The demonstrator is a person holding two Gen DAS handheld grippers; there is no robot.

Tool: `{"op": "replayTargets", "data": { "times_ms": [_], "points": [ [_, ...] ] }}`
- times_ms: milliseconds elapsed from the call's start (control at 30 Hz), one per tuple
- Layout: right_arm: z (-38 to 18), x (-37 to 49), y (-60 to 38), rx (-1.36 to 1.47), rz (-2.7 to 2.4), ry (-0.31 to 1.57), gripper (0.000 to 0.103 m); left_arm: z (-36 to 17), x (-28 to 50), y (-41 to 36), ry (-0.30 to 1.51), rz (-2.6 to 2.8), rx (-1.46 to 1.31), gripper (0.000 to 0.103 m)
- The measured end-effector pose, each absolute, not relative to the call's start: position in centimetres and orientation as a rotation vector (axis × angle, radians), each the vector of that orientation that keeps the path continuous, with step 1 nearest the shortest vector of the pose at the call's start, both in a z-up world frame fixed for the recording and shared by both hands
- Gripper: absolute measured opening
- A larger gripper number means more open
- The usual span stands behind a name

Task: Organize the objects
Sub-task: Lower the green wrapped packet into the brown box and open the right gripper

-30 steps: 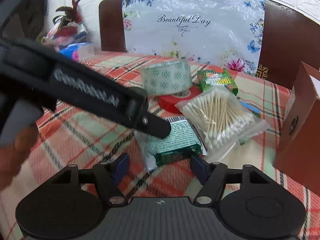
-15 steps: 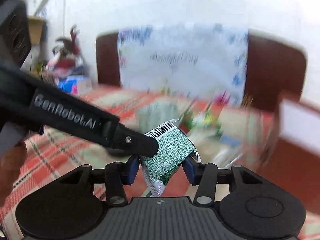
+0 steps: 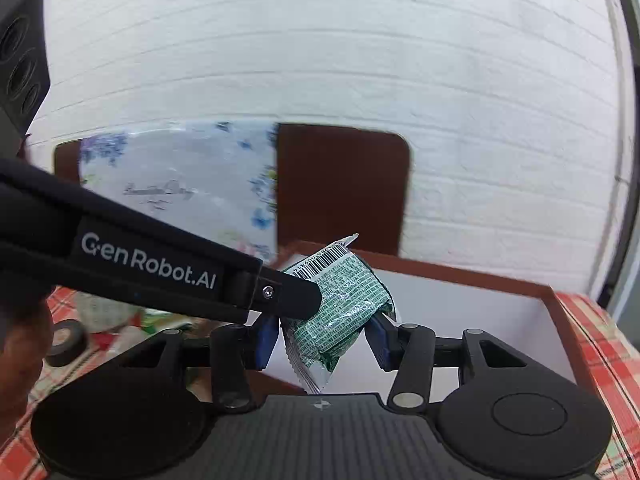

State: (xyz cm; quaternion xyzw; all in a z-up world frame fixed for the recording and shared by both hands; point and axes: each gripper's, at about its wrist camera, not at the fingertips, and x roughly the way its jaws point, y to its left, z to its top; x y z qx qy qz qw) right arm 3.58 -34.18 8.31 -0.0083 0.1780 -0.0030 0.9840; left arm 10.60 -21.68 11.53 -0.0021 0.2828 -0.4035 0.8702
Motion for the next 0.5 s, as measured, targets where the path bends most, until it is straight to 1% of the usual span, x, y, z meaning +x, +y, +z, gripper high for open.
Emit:
{"op": "replayTargets", "data": {
  "times_ms": [133,233,267,300,333,500],
  "points": [
    [6.2,4.4,-35.2,-0.009,-0.062,0.396,0.052,10.1,10.8,-23.1,0.637,-0.801,0.046,0.030],
    [5.3,4.8,-35.5,0.001,-0.075,0.422,0.054,10.1,10.4,-22.5,0.622,-0.788,0.058,0.032],
    [5.1,5.0,-35.5,0.001,-0.076,0.422,0.054,10.4,10.2,-22.0,0.608,-0.779,0.063,0.037],
    [5.1,5.3,-35.4,-0.008,-0.077,0.414,0.057,10.8,9.8,-21.5,0.588,-0.765,0.065,0.042],
    [5.1,5.0,-35.1,-0.019,-0.086,0.405,0.062,11.2,9.5,-20.9,0.568,-0.752,0.064,0.042],
    [6.1,3.6,-34.0,-0.037,-0.075,0.380,0.063,12.8,8.8,-16.8,0.523,-0.682,0.018,0.043]
  ]
}}
